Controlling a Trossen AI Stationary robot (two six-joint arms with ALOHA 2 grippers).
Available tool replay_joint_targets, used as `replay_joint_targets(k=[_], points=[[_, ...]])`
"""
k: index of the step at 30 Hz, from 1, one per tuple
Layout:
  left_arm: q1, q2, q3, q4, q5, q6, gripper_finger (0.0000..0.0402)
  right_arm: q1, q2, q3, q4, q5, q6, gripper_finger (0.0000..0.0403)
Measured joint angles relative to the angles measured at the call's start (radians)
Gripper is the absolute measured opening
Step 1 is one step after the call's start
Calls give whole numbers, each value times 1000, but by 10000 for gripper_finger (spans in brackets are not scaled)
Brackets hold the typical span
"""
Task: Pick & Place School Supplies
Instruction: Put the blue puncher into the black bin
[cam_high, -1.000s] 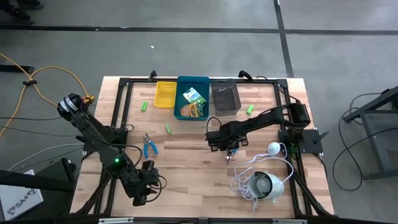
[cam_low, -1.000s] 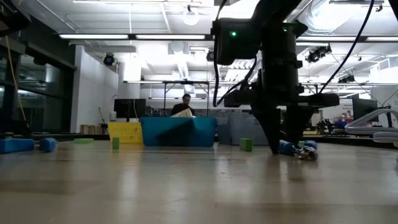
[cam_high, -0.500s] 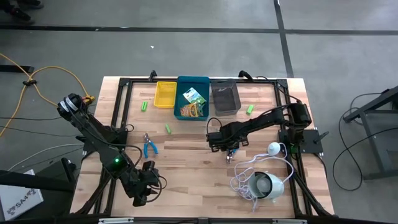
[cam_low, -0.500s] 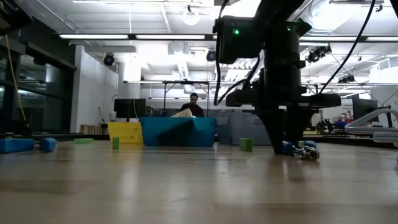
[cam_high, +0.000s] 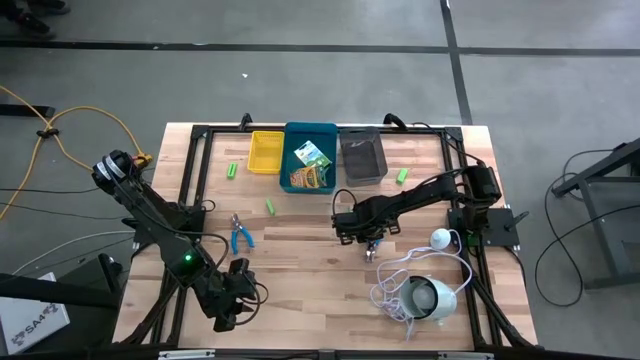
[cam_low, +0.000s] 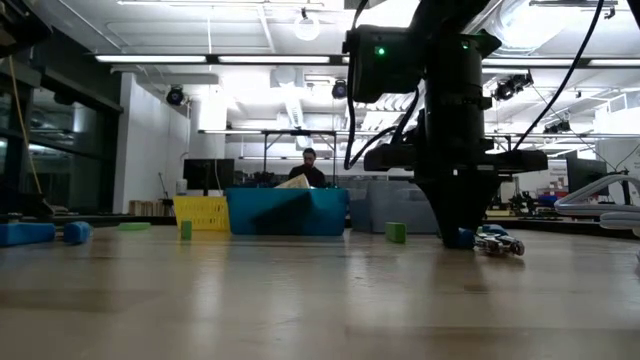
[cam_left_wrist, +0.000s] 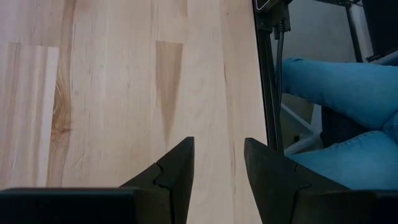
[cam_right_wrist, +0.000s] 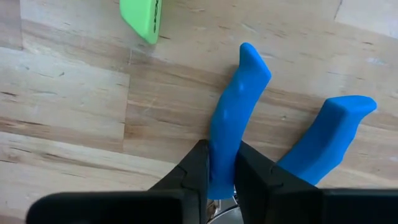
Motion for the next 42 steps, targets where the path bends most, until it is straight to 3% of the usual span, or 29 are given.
replay_joint_targets(k=[7,19,27,37,42], points=[[0,0,0,0,0,0,138,0,-33,-5,-2,19,-31,42],[1,0,0,3,0,0,138,-49,-202,-1,1,112,-101,42],[1,0,0,5,0,0,138,-169,-222,2,186,125,-299,40],[4,0,0,7,0,-1,138,-346,-224,155,200,122,-564,39],[4,0,0,7,0,-2,138,-462,-224,162,184,114,-621,39]])
